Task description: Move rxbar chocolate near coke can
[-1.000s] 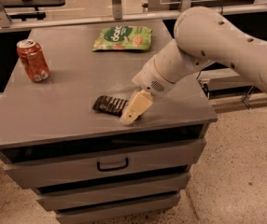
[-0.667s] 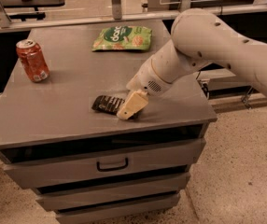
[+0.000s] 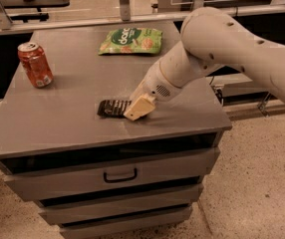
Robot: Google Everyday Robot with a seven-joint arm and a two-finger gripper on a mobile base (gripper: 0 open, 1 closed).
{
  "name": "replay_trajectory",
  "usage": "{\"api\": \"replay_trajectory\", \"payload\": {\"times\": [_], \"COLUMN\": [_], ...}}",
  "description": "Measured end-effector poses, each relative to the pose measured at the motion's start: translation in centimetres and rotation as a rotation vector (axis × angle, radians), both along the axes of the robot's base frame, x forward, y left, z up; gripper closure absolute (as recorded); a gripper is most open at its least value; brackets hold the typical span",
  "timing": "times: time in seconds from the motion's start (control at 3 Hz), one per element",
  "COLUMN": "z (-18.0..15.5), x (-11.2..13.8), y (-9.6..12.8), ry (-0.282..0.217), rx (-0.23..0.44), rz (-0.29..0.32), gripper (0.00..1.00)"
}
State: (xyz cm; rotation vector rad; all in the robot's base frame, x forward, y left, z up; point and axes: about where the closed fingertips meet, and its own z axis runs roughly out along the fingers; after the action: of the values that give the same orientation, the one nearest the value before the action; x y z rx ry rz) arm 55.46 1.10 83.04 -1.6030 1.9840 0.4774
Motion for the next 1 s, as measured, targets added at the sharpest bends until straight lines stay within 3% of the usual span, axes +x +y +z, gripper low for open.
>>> {"api": "replay_trajectory", "payload": {"times": [0.33, 0.67, 1.0], "z": [0.1, 3.5, 9.5], "x": [0.0, 0.1, 1.4], "y": [0.0, -2.3, -7.2], "ry": [0.000, -0.071, -0.198], "rx": [0.000, 0.021, 0.025], "rz": [0.000, -0.044, -0.132], "gripper": [1.00, 1.00, 1.00]}}
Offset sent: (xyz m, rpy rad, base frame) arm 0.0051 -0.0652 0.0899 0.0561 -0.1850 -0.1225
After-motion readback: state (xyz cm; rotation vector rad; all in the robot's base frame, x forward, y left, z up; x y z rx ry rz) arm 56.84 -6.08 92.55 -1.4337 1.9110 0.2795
